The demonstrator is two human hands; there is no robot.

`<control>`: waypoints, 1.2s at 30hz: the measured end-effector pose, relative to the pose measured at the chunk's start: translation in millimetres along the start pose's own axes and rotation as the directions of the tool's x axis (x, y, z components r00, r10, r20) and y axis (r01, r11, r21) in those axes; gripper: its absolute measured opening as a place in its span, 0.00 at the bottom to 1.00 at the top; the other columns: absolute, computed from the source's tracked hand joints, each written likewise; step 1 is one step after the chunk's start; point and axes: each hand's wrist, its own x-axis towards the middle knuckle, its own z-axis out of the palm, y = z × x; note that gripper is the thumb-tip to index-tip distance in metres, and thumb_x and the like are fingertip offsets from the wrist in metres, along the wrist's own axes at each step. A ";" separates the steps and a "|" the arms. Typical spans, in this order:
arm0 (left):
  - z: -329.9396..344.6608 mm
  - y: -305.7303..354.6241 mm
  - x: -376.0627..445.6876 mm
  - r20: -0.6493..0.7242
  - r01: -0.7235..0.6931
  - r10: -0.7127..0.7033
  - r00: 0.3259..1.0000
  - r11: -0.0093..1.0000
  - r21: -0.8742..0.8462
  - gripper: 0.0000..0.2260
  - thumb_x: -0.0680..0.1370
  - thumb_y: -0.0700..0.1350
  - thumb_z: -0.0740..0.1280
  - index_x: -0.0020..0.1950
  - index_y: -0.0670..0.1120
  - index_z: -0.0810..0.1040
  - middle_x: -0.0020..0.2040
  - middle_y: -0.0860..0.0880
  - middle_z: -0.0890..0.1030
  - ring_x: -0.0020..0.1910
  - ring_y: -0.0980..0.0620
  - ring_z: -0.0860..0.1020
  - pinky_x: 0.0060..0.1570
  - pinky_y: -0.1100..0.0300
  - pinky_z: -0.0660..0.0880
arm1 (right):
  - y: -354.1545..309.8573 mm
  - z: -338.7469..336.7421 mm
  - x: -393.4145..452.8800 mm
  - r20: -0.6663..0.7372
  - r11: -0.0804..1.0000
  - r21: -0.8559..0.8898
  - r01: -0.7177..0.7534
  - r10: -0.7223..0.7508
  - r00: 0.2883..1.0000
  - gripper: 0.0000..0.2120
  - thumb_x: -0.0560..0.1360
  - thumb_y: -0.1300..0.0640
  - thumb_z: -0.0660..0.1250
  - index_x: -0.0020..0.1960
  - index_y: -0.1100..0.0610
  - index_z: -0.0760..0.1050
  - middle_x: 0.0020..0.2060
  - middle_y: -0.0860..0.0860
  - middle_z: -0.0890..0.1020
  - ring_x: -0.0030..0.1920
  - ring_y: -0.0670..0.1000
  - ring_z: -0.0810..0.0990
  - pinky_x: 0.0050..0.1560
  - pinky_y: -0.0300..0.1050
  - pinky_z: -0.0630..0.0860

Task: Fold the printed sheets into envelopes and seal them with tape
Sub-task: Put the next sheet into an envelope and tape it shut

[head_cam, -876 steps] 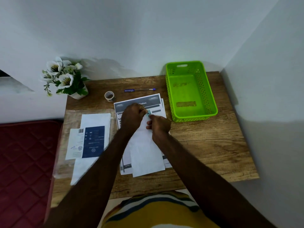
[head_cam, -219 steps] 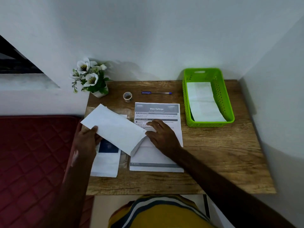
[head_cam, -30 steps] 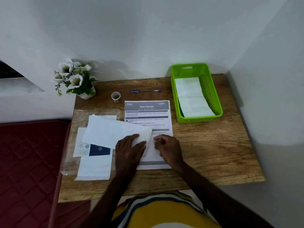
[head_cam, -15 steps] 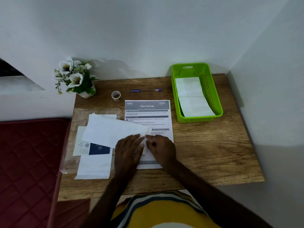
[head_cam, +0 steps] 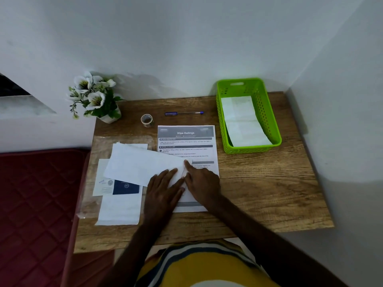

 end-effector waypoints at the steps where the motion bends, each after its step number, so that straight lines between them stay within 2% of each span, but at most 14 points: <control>1: 0.2 -1.7 -0.1 0.026 -0.003 0.003 1.000 1.000 0.008 0.18 0.83 0.53 0.61 0.71 0.49 0.79 0.76 0.43 0.72 0.76 0.42 0.69 0.74 0.38 0.65 | -0.6 -0.1 -1.6 -0.001 1.000 -0.025 0.012 -0.012 1.000 0.25 0.82 0.45 0.59 0.79 0.44 0.63 0.45 0.56 0.85 0.46 0.57 0.84 0.40 0.47 0.71; 3: 1.4 -4.1 -0.8 0.072 -0.006 0.004 0.997 1.000 0.025 0.20 0.84 0.54 0.59 0.74 0.50 0.75 0.78 0.44 0.68 0.78 0.43 0.65 0.76 0.39 0.62 | -1.3 0.0 -3.7 0.002 0.999 -0.052 0.017 -0.017 1.000 0.26 0.83 0.44 0.57 0.80 0.44 0.61 0.43 0.55 0.85 0.43 0.56 0.84 0.38 0.45 0.67; 6: 4.8 -4.6 -2.4 0.118 0.013 -0.019 0.993 0.999 0.052 0.23 0.85 0.56 0.55 0.78 0.51 0.69 0.81 0.44 0.62 0.81 0.44 0.60 0.79 0.40 0.57 | -2.4 1.8 -7.4 -0.011 0.996 -0.083 0.027 -0.028 1.000 0.26 0.84 0.46 0.57 0.81 0.47 0.60 0.40 0.54 0.84 0.38 0.55 0.83 0.36 0.44 0.66; 11: 6.7 -6.1 -2.7 0.152 0.007 -0.020 0.988 0.996 0.084 0.24 0.85 0.58 0.53 0.80 0.52 0.65 0.83 0.45 0.58 0.81 0.44 0.58 0.79 0.41 0.55 | -6.7 4.9 -10.5 0.067 0.988 -0.152 0.042 -0.032 0.997 0.31 0.85 0.46 0.53 0.83 0.52 0.47 0.43 0.53 0.83 0.39 0.54 0.82 0.36 0.47 0.67; 14: 5.5 -5.3 -2.7 0.159 0.012 -0.025 0.987 0.997 0.080 0.24 0.85 0.57 0.53 0.80 0.53 0.64 0.83 0.45 0.58 0.82 0.44 0.57 0.79 0.41 0.55 | -9.1 2.5 -5.4 0.085 0.982 -0.185 0.024 -0.008 0.996 0.32 0.85 0.45 0.52 0.83 0.55 0.45 0.43 0.53 0.83 0.39 0.53 0.82 0.35 0.46 0.67; 16: 3.0 -4.8 -2.3 0.145 0.006 -0.015 0.989 0.998 0.064 0.23 0.85 0.56 0.56 0.80 0.53 0.66 0.82 0.45 0.60 0.81 0.44 0.59 0.79 0.41 0.56 | -10.5 0.4 -4.0 0.096 0.979 -0.201 0.038 -0.019 0.995 0.31 0.85 0.46 0.52 0.83 0.55 0.46 0.44 0.54 0.84 0.41 0.54 0.83 0.37 0.46 0.67; 18: -1.0 -5.1 1.7 0.116 -0.001 -0.006 0.993 0.998 0.057 0.22 0.84 0.56 0.58 0.77 0.52 0.71 0.80 0.44 0.66 0.78 0.43 0.65 0.76 0.41 0.63 | -10.2 -4.4 -2.1 0.123 0.985 -0.169 0.028 -0.007 0.992 0.31 0.85 0.46 0.52 0.83 0.54 0.47 0.46 0.55 0.84 0.43 0.56 0.83 0.38 0.47 0.66; 21: -8.4 -8.1 21.4 0.035 0.021 -0.021 0.999 1.000 0.019 0.17 0.82 0.55 0.63 0.67 0.51 0.82 0.71 0.45 0.77 0.69 0.42 0.75 0.67 0.43 0.71 | -8.9 -8.3 -2.1 0.127 0.991 -0.131 -0.016 0.032 0.991 0.31 0.85 0.45 0.54 0.83 0.50 0.48 0.47 0.56 0.84 0.45 0.57 0.83 0.40 0.47 0.66; 24: -15.4 -12.3 50.4 -0.011 0.021 -0.021 1.000 1.000 -0.009 0.17 0.80 0.53 0.70 0.66 0.47 0.81 0.68 0.46 0.80 0.67 0.43 0.76 0.66 0.42 0.71 | -9.3 -8.3 -3.3 0.118 0.994 -0.104 -0.039 0.051 0.992 0.30 0.85 0.45 0.54 0.83 0.48 0.48 0.47 0.56 0.84 0.46 0.56 0.83 0.41 0.46 0.66; 27: -18.0 -13.5 76.4 0.091 0.011 -0.012 0.996 1.000 0.010 0.24 0.79 0.55 0.71 0.71 0.46 0.76 0.69 0.45 0.77 0.70 0.42 0.73 0.72 0.41 0.66 | -7.8 -9.4 -3.5 0.143 0.994 -0.057 -0.097 0.105 0.984 0.31 0.85 0.43 0.53 0.83 0.48 0.43 0.50 0.56 0.84 0.49 0.56 0.83 0.43 0.46 0.69; 29: -17.6 -15.2 88.9 0.170 0.010 -0.015 0.985 0.999 0.034 0.26 0.78 0.58 0.70 0.72 0.46 0.76 0.70 0.44 0.76 0.72 0.42 0.72 0.74 0.40 0.63 | -6.4 -10.8 -3.1 0.163 0.989 -0.035 -0.141 0.144 0.976 0.34 0.85 0.42 0.54 0.83 0.49 0.40 0.52 0.56 0.84 0.51 0.56 0.83 0.45 0.46 0.71; 36: -18.2 -23.7 117.8 0.237 -0.011 0.020 0.971 0.999 -0.039 0.19 0.75 0.58 0.74 0.61 0.48 0.80 0.60 0.47 0.79 0.63 0.44 0.74 0.67 0.47 0.65 | -8.0 -14.7 -1.0 0.215 0.977 -0.020 -0.214 0.213 0.953 0.37 0.85 0.41 0.55 0.83 0.53 0.37 0.58 0.57 0.82 0.56 0.56 0.82 0.52 0.49 0.76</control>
